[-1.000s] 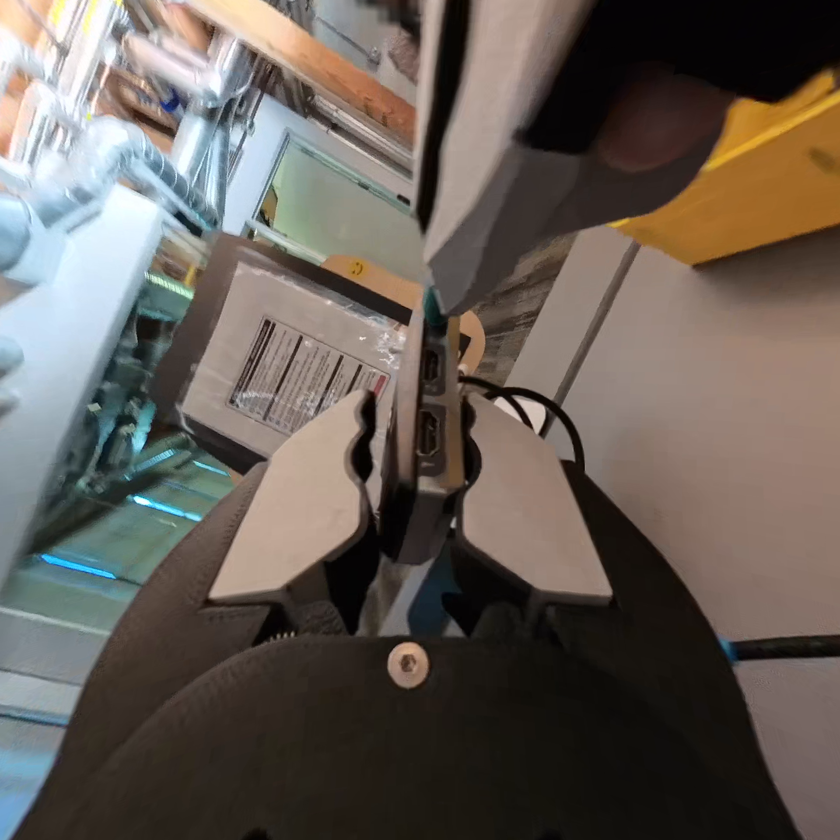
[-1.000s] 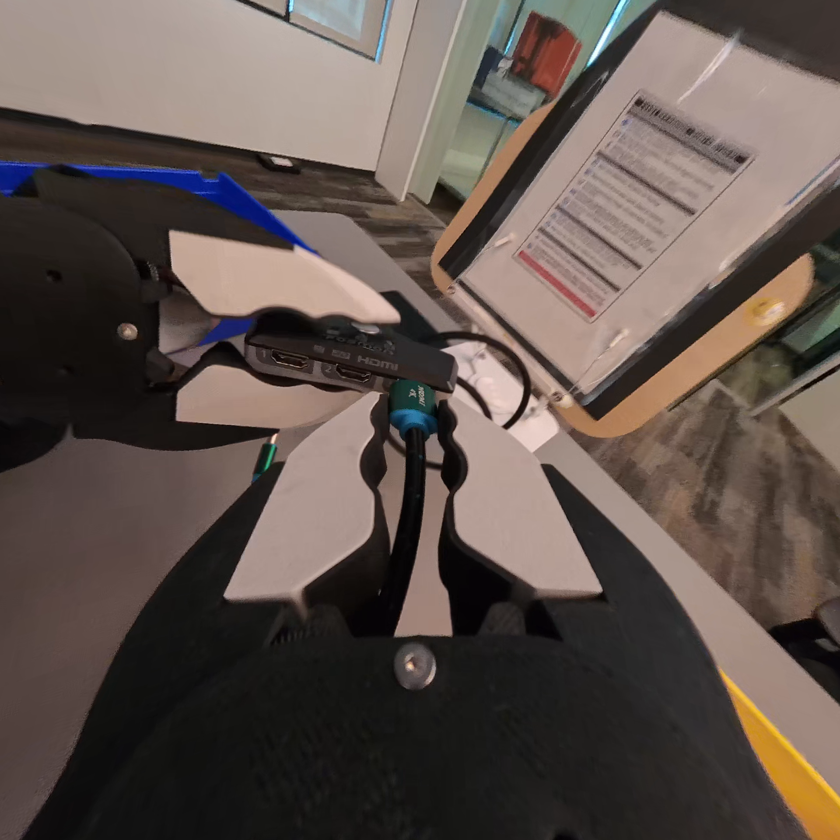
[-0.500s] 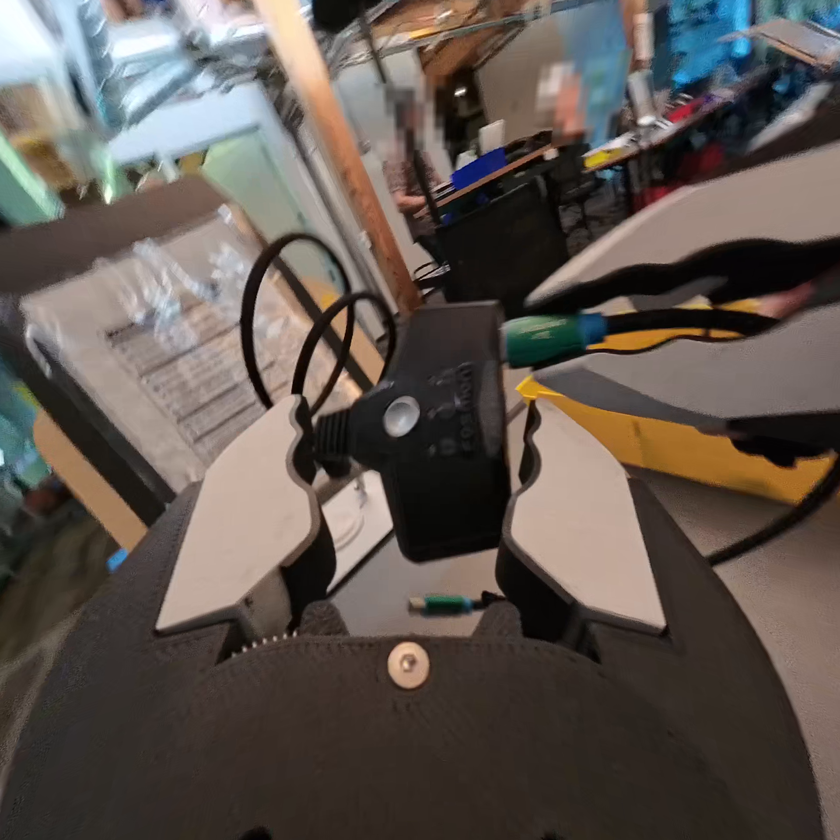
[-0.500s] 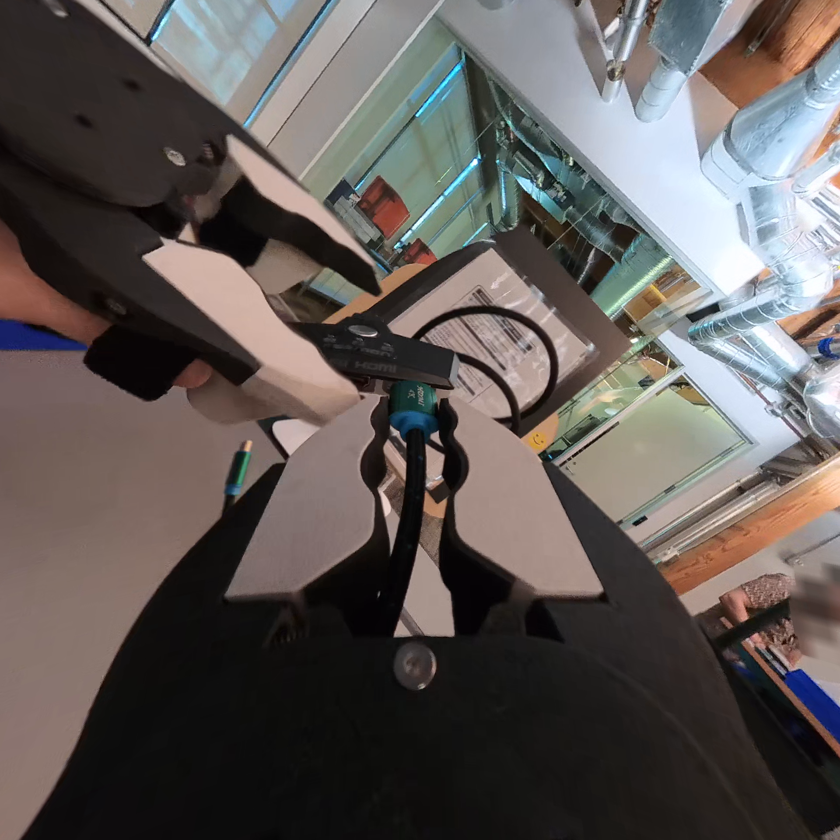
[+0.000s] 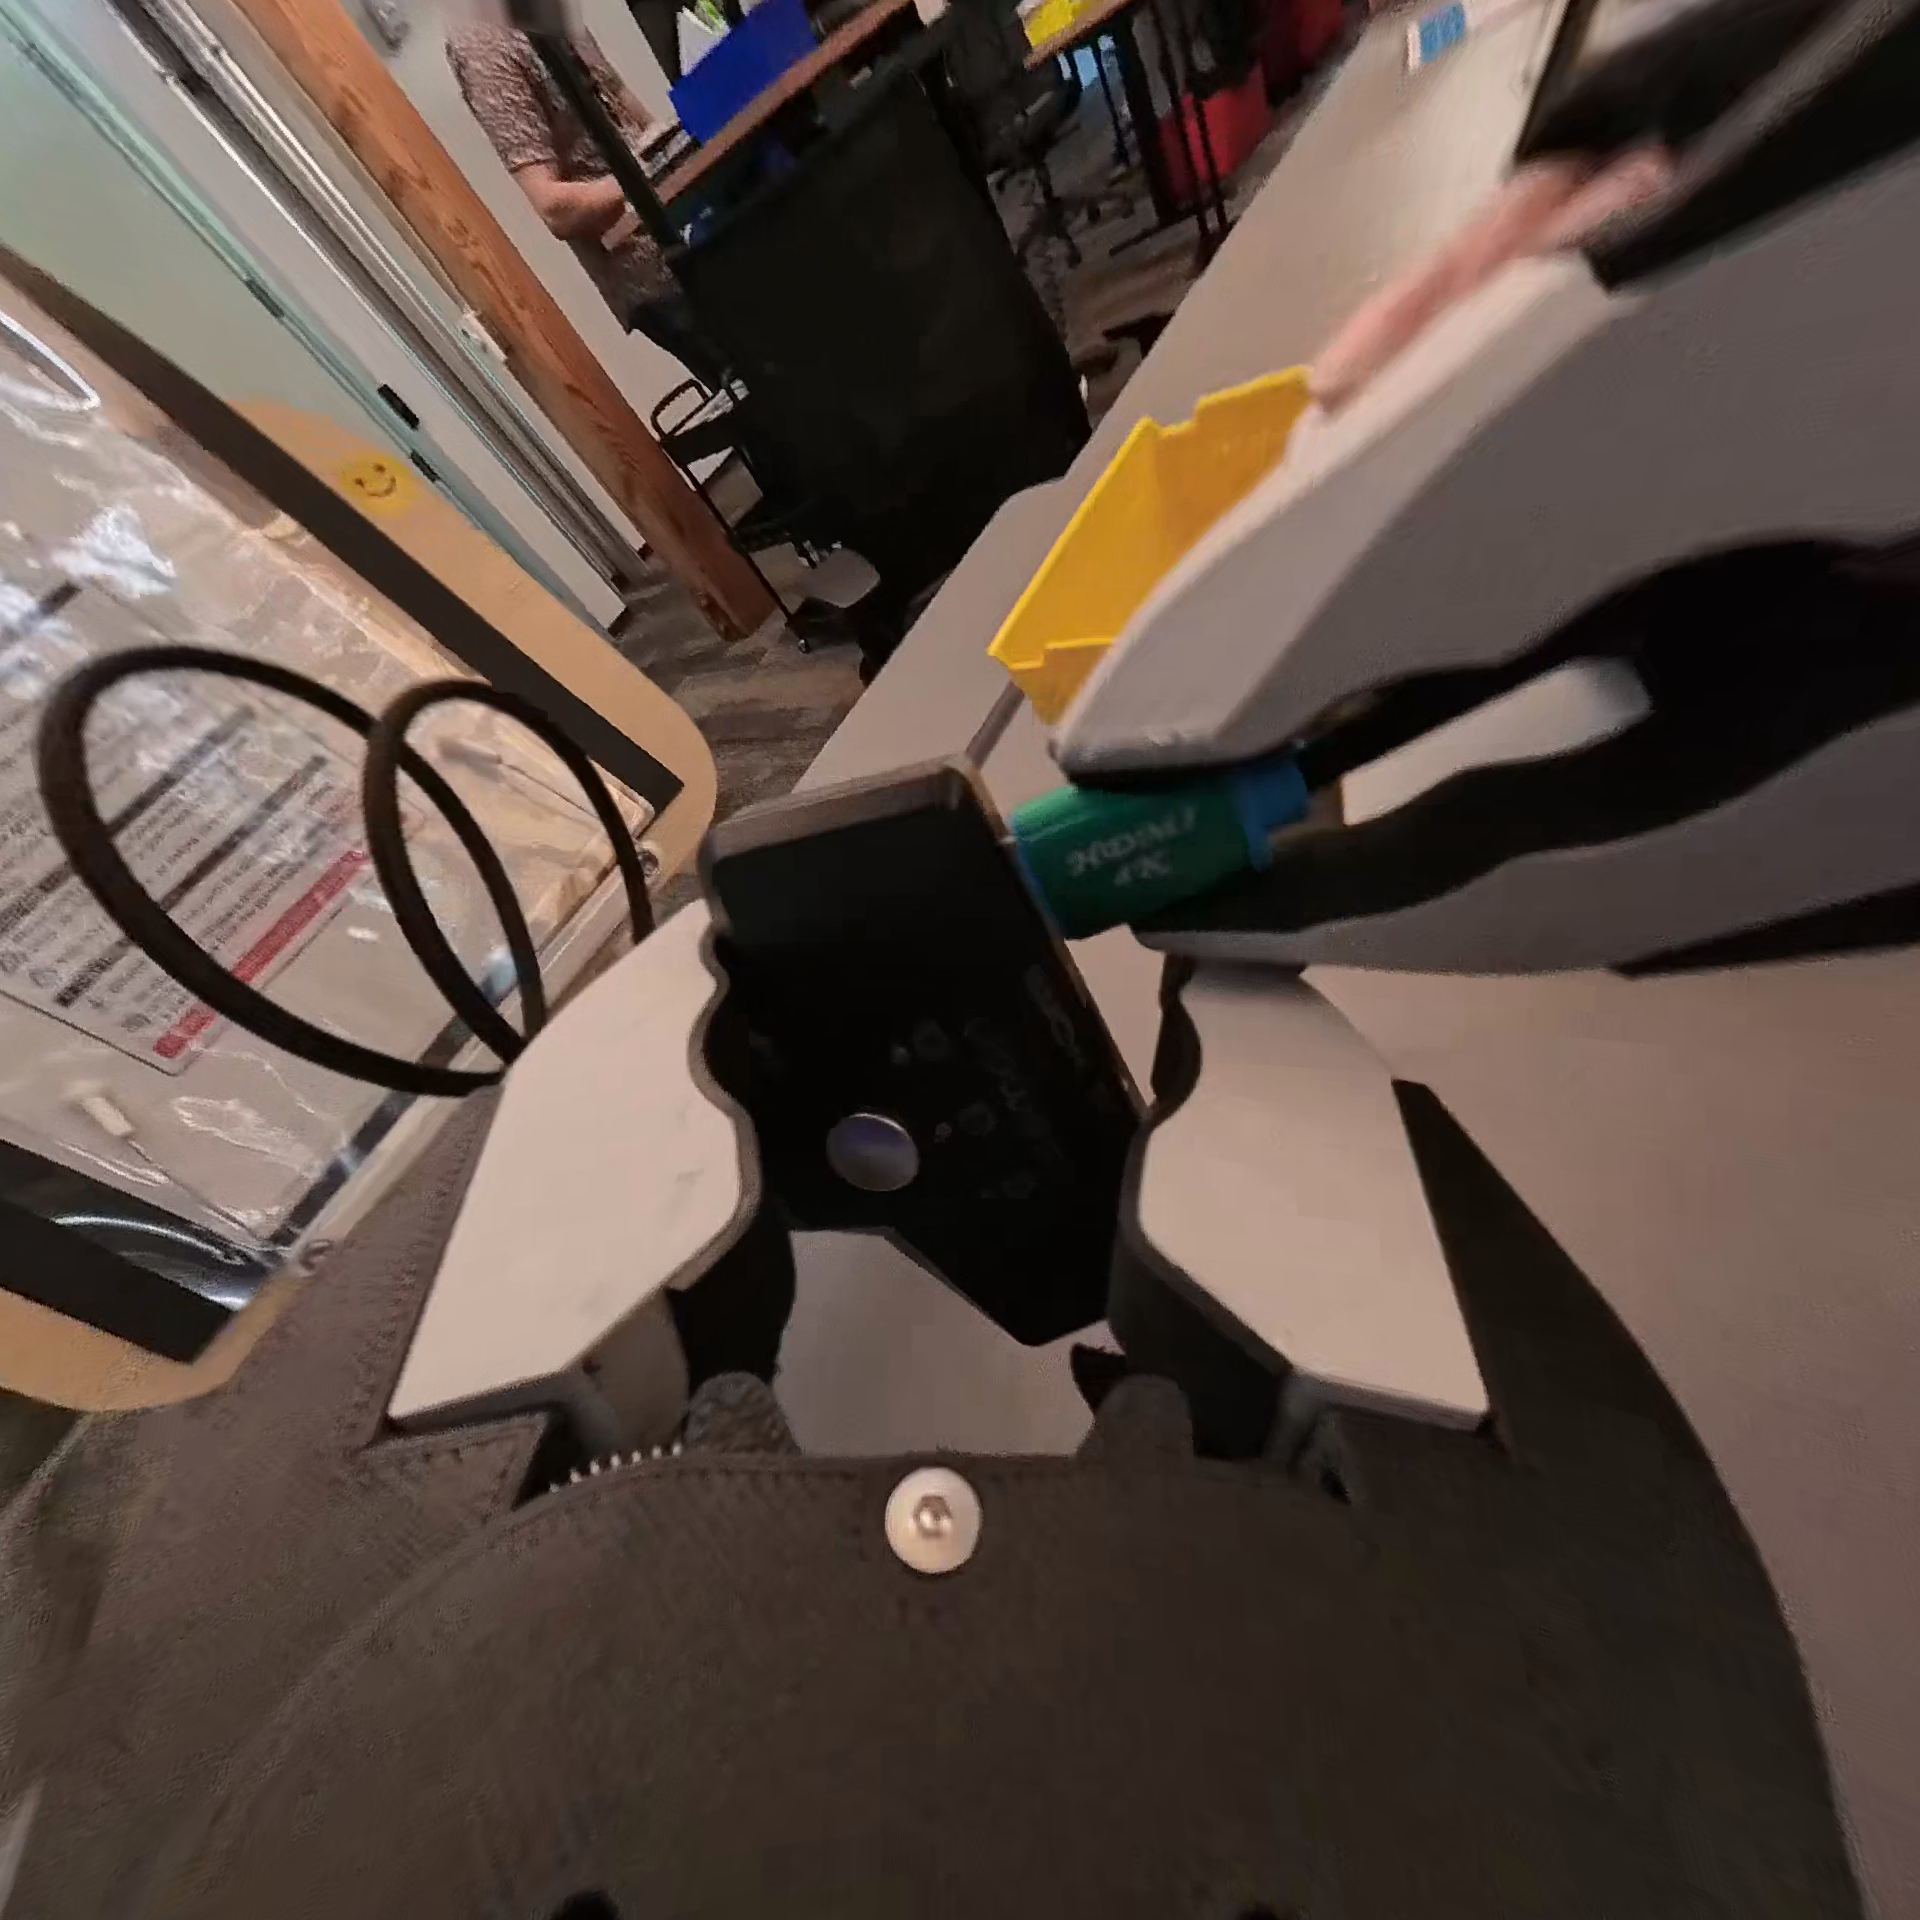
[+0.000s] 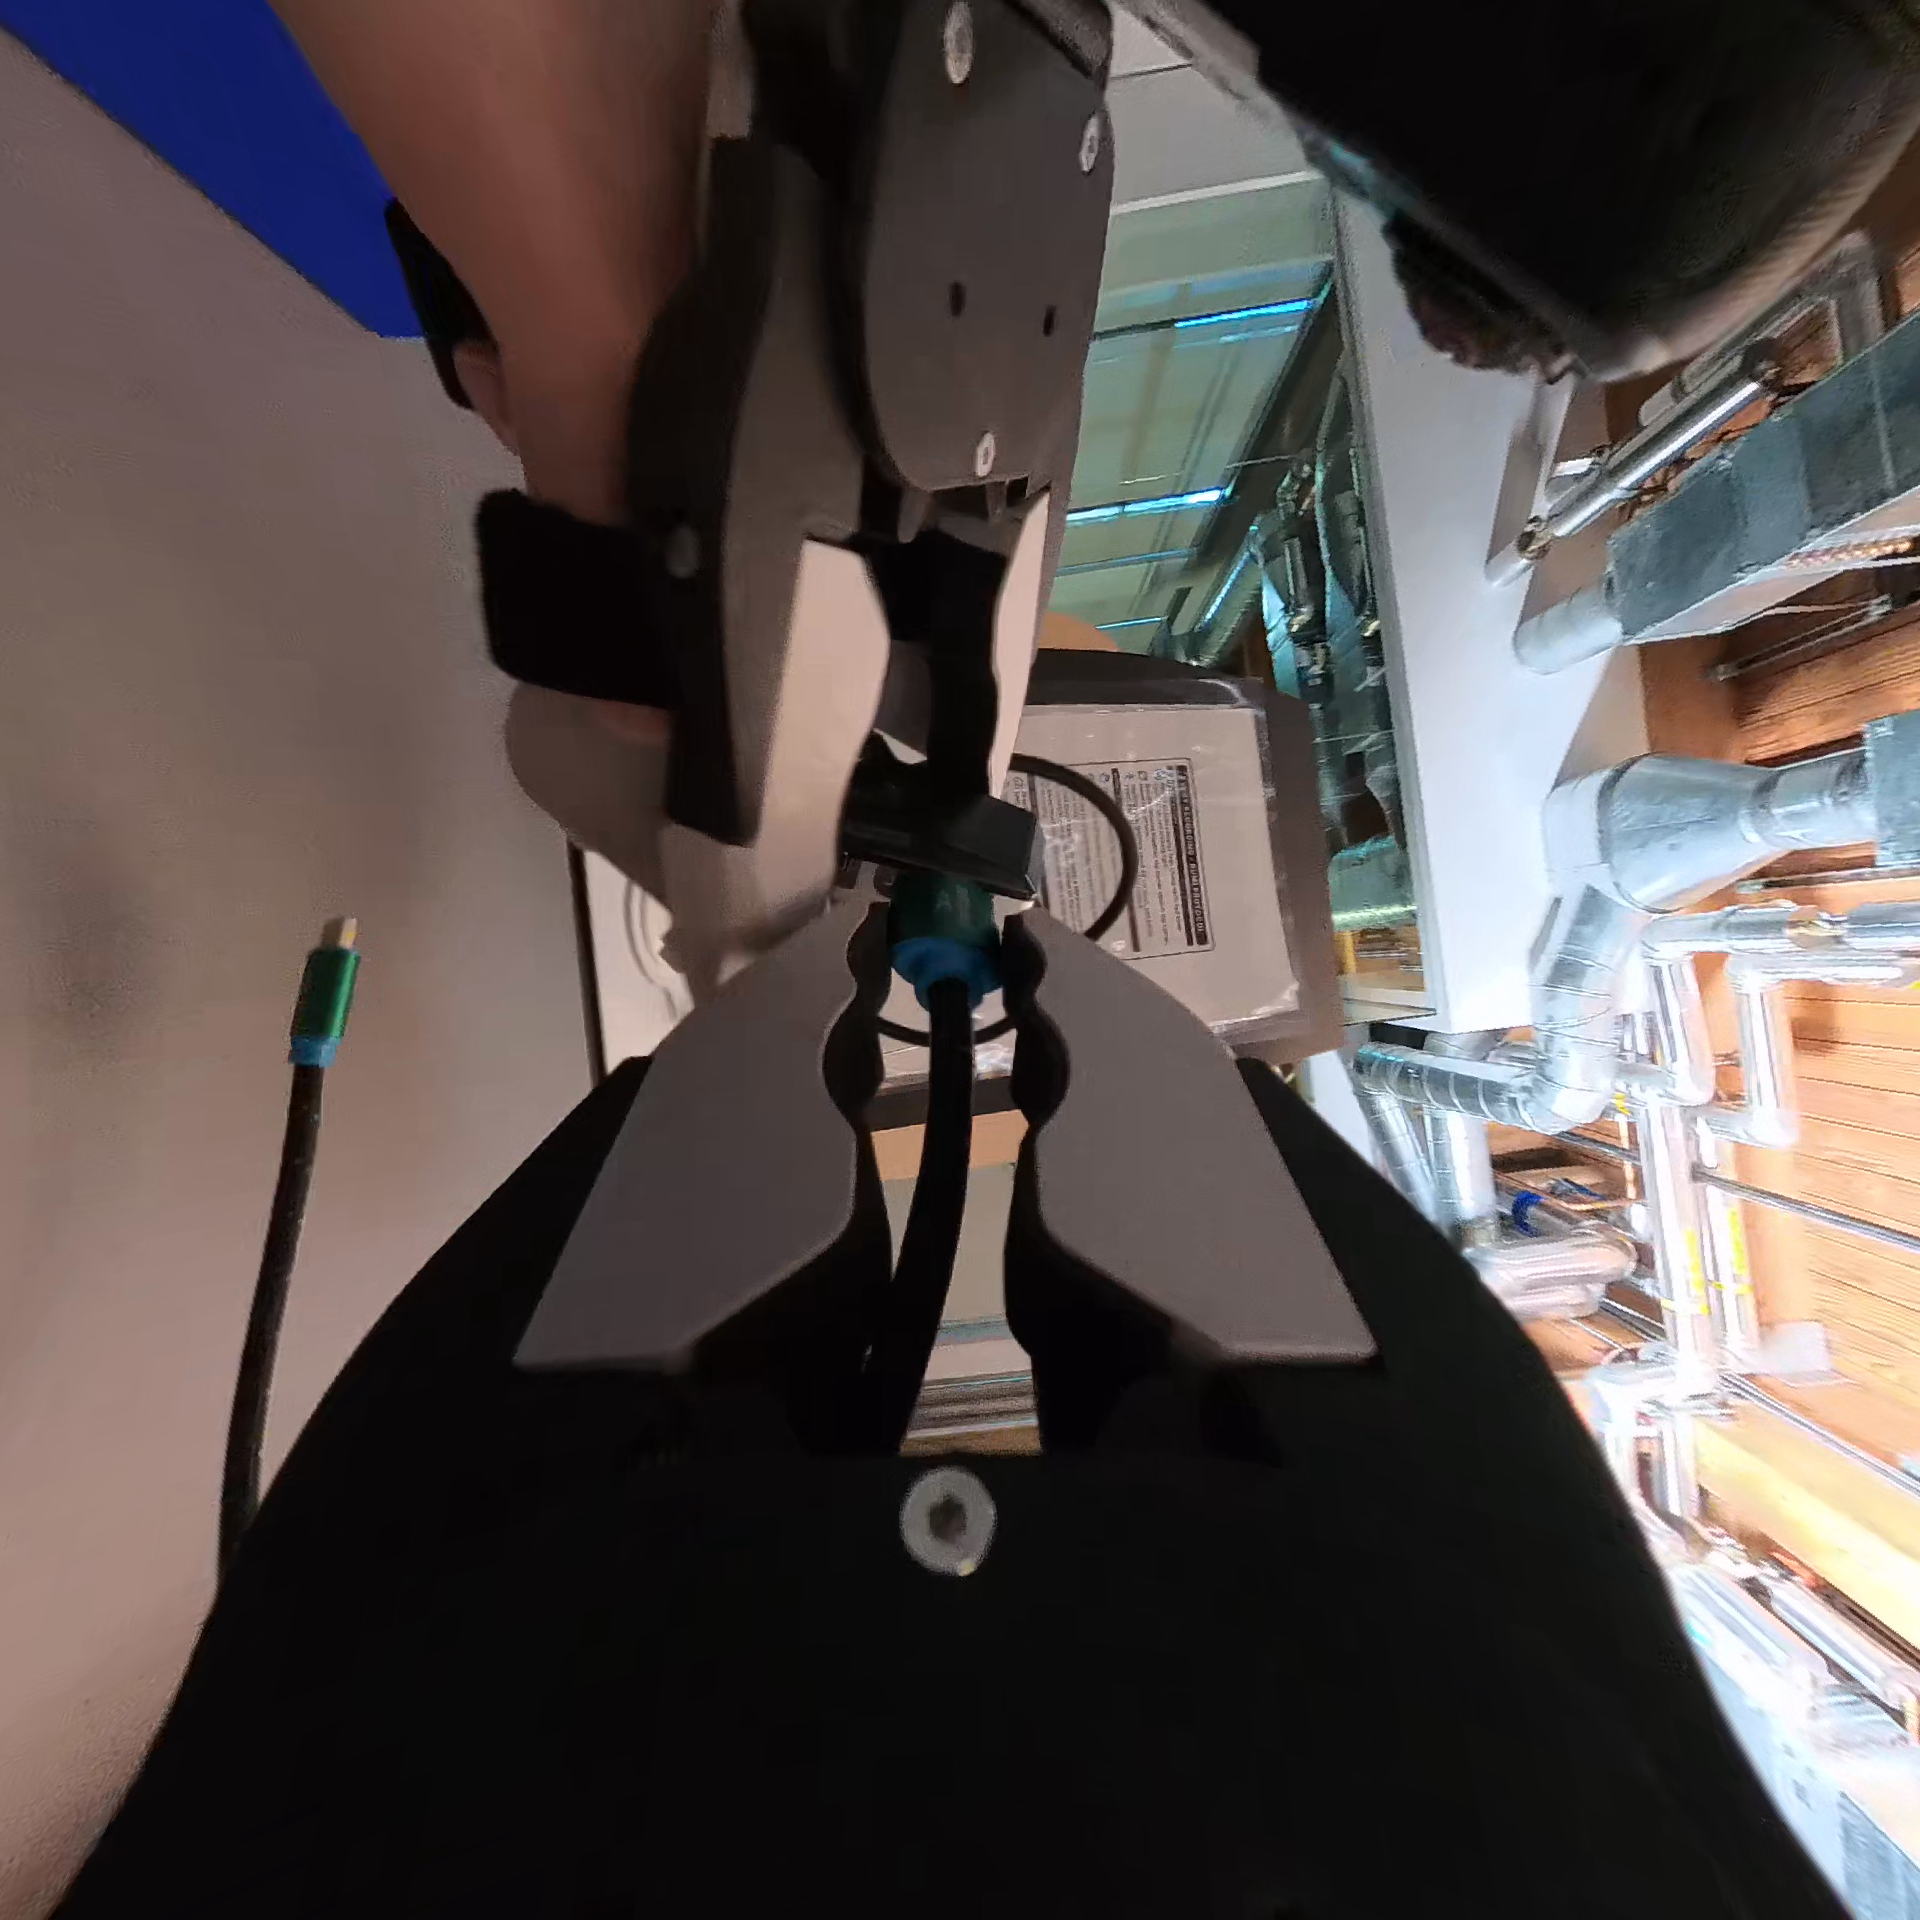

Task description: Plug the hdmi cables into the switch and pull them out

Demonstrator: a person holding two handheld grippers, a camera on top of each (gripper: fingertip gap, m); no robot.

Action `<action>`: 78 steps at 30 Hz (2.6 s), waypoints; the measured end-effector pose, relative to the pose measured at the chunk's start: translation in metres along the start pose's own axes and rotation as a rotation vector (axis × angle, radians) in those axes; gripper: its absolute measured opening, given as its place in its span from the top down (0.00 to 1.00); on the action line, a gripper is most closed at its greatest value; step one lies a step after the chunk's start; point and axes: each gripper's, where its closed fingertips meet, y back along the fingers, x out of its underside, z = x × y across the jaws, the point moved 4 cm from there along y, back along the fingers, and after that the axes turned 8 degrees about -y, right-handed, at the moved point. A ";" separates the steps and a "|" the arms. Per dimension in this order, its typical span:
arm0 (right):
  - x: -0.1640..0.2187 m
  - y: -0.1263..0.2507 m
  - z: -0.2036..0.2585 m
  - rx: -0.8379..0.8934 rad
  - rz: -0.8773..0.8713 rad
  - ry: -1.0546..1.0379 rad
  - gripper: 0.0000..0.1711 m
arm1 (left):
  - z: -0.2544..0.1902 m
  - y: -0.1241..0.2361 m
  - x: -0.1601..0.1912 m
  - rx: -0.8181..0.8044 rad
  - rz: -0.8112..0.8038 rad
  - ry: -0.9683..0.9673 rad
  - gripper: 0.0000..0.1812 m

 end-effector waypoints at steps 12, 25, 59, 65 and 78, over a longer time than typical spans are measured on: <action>0.005 -0.001 -0.009 0.090 -0.026 -0.053 0.88 | 0.011 0.002 -0.006 -0.072 -0.016 0.044 0.60; 0.013 0.014 -0.047 0.319 0.041 -0.161 0.88 | 0.022 0.032 -0.017 -0.239 0.202 0.255 0.56; 0.013 -0.006 -0.019 0.169 0.054 -0.212 0.88 | 0.028 -0.009 0.017 -0.108 0.086 0.337 0.68; 0.018 -0.003 -0.023 0.118 0.010 -0.332 0.89 | 0.030 -0.006 0.011 -0.131 0.081 0.293 0.69; 0.001 0.004 -0.028 0.330 0.033 -0.259 0.88 | 0.032 0.003 -0.001 -0.201 0.047 0.337 0.69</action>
